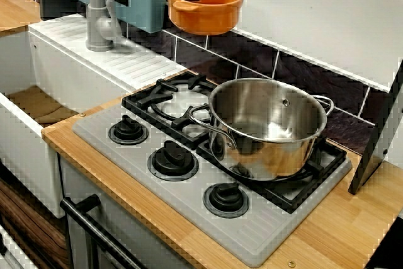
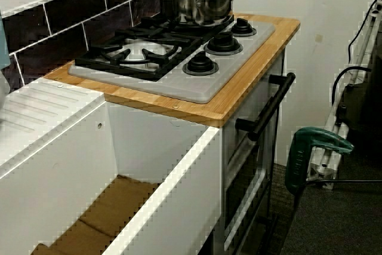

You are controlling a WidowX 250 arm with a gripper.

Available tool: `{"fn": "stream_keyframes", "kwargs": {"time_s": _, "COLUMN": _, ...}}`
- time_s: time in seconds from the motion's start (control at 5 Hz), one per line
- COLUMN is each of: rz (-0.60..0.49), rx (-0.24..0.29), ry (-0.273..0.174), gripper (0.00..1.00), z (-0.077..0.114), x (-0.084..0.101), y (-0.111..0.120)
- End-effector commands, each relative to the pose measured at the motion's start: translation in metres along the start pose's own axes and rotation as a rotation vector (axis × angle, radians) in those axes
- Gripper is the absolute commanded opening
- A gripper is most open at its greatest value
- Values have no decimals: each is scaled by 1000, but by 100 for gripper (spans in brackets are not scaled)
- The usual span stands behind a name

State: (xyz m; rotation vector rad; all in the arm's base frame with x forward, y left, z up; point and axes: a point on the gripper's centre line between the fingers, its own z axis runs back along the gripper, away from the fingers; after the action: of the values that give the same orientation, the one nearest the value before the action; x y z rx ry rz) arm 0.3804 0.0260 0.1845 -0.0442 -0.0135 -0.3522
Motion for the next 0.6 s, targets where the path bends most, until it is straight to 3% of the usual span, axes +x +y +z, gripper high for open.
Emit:
{"fn": "stream_keyframes", "kwargs": {"time_s": 0.0, "rz": -36, "rx": 101, "ry": -71, "gripper": 0, "z": 23, "x": -4, "y": 2}}
{"fn": "stream_keyframes", "kwargs": {"time_s": 0.4, "rz": -65, "rx": 257, "ry": -94, "gripper": 0, "z": 12, "x": -13, "y": 2}}
